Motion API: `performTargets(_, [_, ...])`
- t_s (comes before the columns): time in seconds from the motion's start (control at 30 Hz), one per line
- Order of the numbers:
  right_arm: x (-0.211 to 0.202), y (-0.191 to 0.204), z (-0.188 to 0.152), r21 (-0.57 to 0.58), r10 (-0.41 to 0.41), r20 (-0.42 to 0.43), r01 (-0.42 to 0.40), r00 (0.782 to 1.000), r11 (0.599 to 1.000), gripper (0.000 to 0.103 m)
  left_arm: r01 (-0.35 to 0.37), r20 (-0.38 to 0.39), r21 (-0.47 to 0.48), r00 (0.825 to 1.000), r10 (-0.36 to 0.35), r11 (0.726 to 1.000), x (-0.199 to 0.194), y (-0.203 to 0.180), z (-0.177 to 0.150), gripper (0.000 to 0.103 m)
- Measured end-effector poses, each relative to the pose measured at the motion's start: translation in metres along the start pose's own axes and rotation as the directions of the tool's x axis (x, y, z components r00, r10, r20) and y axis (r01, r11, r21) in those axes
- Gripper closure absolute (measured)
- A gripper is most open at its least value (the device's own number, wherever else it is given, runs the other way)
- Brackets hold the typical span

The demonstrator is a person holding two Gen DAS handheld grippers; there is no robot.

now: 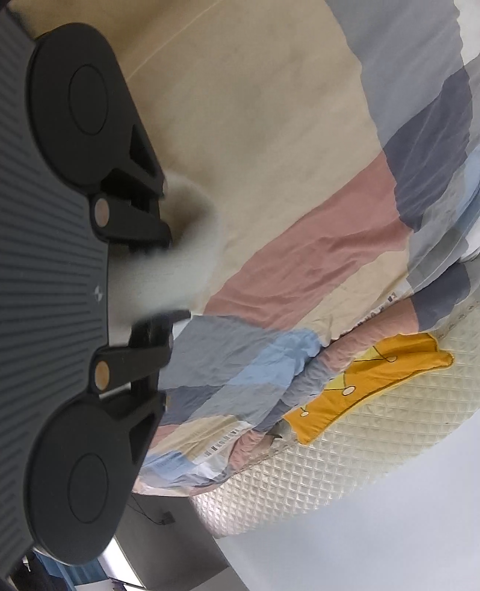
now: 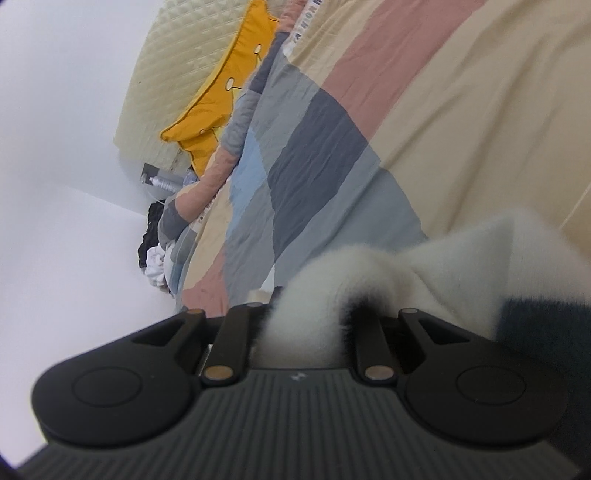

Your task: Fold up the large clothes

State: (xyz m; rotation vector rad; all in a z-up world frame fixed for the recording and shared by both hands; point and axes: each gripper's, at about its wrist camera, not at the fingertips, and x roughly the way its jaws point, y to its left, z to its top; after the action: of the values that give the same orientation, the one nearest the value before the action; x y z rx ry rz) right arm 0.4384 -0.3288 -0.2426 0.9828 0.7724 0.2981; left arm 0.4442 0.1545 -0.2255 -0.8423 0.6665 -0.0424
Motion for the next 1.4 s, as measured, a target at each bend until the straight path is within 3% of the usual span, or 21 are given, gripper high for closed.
performTargets(0.03, [-0.001,0.001,-0.001,-0.002,0.013,-0.004,-0.013,1.0,1.0,0.071,0.005,0.0,0.014,1.0,-0.005,1.0,-0.003,-0.003,-0.002,0.048])
performTargets(0.07, [-0.004,0.002,-0.002,-0.003,0.028,-0.008,-0.028,1.0,1.0,0.06,0.006,0.011,0.031,1.0,-0.007,0.999,-0.008,-0.006,-0.003,0.042])
performTargets(0.1, [-0.006,0.004,-0.003,-0.005,0.04,-0.009,-0.041,0.999,0.999,0.049,0.007,0.027,0.051,1.0,-0.008,0.999,-0.015,-0.009,-0.006,0.037])
performTargets(0.2, [-0.018,0.015,-0.007,-0.035,0.077,-0.002,-0.077,0.997,0.996,0.031,0.017,0.047,0.106,0.999,-0.022,0.994,-0.036,-0.024,-0.011,0.035])
performTargets(0.37, [-0.039,0.031,-0.021,-0.092,0.094,0.008,-0.093,0.996,0.991,0.03,0.03,0.085,0.175,0.995,-0.046,0.984,-0.075,-0.039,-0.022,0.032])
performTargets(0.63, [-0.051,0.057,-0.047,-0.205,0.088,-0.006,-0.088,0.996,0.975,0.03,0.041,0.051,0.288,0.997,-0.058,0.957,-0.117,-0.053,-0.052,0.032])
performTargets(0.73, [-0.055,0.072,-0.06,-0.327,0.041,0.008,-0.036,0.999,0.944,0.03,0.047,-0.018,0.39,0.999,-0.043,0.92,-0.116,-0.068,-0.066,0.032])
performTargets(0.83, [-0.058,0.09,-0.078,-0.471,-0.024,0.012,0.027,1.0,0.882,0.031,0.068,-0.101,0.497,0.995,-0.02,0.865,-0.11,-0.083,-0.087,0.032])
performTargets(0.97, [-0.059,0.099,-0.097,-0.584,-0.109,-0.013,0.081,0.994,0.808,0.031,0.008,-0.136,0.586,0.987,0.088,0.811,-0.099,-0.093,-0.116,0.032])
performTargets(1.03, [-0.055,0.094,-0.098,-0.586,-0.154,-0.043,0.1,0.987,0.804,0.033,-0.031,-0.12,0.61,0.984,0.13,0.792,-0.093,-0.093,-0.124,0.032])
performTargets(1.23, [-0.038,0.082,-0.093,-0.613,-0.277,0.011,0.225,0.961,0.757,0.049,-0.12,-0.067,0.579,0.979,0.194,0.807,-0.074,-0.089,-0.117,0.032])
performTargets(1.4, [-0.019,0.081,-0.078,-0.601,-0.283,0.038,0.248,0.958,0.76,0.056,-0.172,-0.022,0.597,0.973,0.23,0.784,-0.049,-0.095,-0.098,0.032])
